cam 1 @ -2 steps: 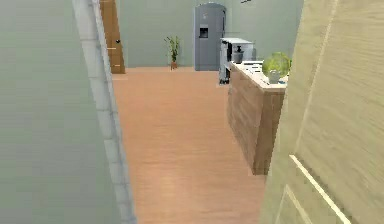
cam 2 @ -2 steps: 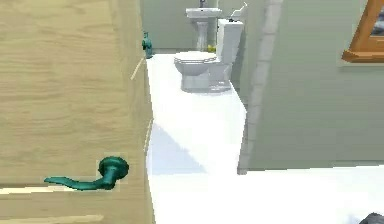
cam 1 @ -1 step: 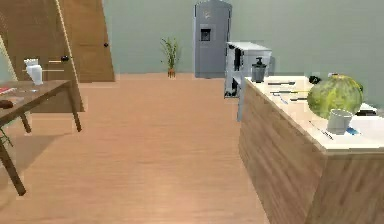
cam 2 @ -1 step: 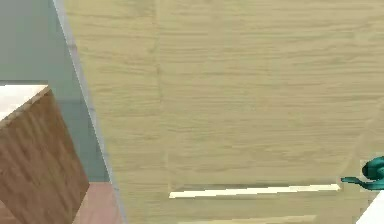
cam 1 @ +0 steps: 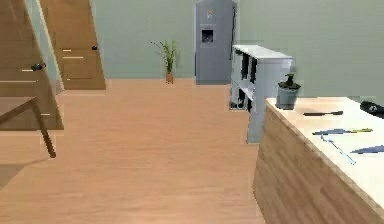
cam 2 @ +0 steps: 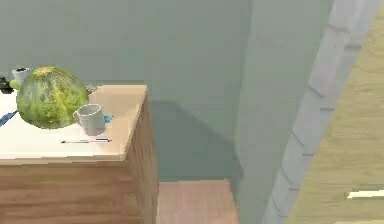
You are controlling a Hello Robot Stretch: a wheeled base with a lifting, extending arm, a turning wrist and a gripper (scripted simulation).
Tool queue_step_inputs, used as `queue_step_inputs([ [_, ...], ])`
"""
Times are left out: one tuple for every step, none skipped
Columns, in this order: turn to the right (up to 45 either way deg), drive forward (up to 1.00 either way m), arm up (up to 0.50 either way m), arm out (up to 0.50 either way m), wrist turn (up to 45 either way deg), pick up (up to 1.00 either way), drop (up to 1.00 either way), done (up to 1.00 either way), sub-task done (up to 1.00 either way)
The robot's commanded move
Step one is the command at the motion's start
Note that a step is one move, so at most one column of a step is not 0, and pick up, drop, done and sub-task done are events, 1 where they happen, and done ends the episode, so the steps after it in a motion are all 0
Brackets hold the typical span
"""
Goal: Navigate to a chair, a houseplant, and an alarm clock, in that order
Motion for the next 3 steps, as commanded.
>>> queue_step_inputs([
  [-45.0,0.0,0.0,0.0,0.0,0.0,0.0,0.0,0.0],
  [-33.0,0.0,0.0,0.0,0.0,0.0,0.0,0.0,0.0],
  [0.0,1.0,0.0,0.0,0.0,0.0,0.0,0.0,0.0],
])
